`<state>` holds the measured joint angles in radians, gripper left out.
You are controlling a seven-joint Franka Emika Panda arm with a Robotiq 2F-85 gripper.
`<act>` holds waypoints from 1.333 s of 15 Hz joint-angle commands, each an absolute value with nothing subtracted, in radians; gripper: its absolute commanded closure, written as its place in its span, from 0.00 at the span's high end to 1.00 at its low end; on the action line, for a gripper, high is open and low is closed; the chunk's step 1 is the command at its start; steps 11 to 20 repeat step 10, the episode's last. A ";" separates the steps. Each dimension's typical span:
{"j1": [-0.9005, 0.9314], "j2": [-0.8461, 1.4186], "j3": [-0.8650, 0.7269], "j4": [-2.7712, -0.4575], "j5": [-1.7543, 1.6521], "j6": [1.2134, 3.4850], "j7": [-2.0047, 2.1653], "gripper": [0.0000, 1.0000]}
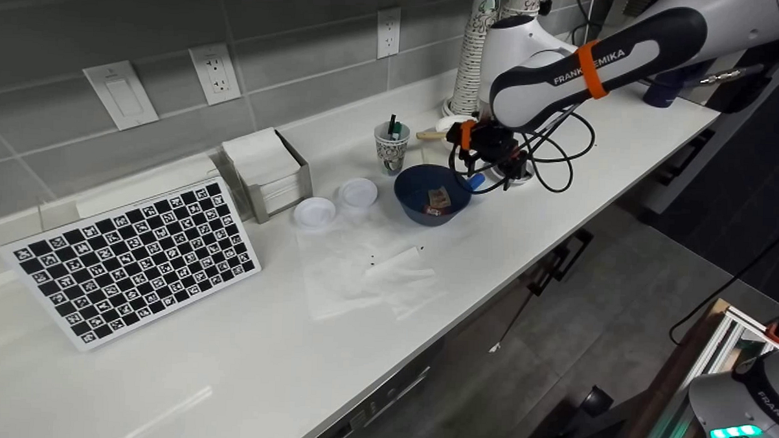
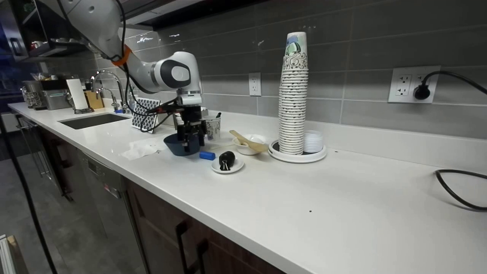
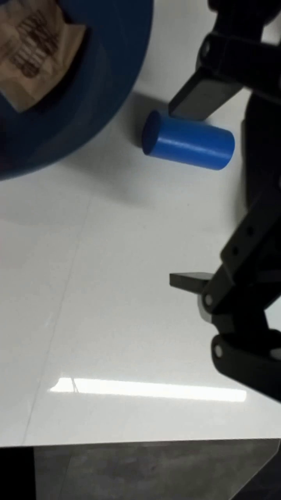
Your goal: Remove the blue cylinder plush block from the blue bowl and put it on the countertop
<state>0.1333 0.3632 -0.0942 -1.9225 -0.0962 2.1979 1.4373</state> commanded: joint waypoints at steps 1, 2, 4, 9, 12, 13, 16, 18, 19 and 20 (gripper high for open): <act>0.089 0.202 -0.050 -2.077 -0.073 2.200 1.221 1.00; 0.080 0.161 -0.044 -2.112 -0.064 2.207 1.160 1.00; 0.067 0.081 -0.036 -2.176 -0.049 2.220 1.041 1.00; 0.055 0.008 -0.022 -2.196 -0.007 2.206 0.924 1.00; 0.050 -0.027 -0.018 -2.214 -0.001 2.202 0.910 1.00; 0.050 -0.027 -0.018 -2.214 -0.001 2.202 0.910 1.00; 0.050 -0.027 -0.018 -2.214 -0.001 2.202 0.910 1.00; 0.050 -0.027 -0.018 -2.214 -0.001 2.202 0.910 1.00; 0.050 -0.027 -0.018 -2.214 -0.001 2.202 0.910 1.00; 0.050 -0.027 -0.018 -2.214 -0.001 2.202 0.910 1.00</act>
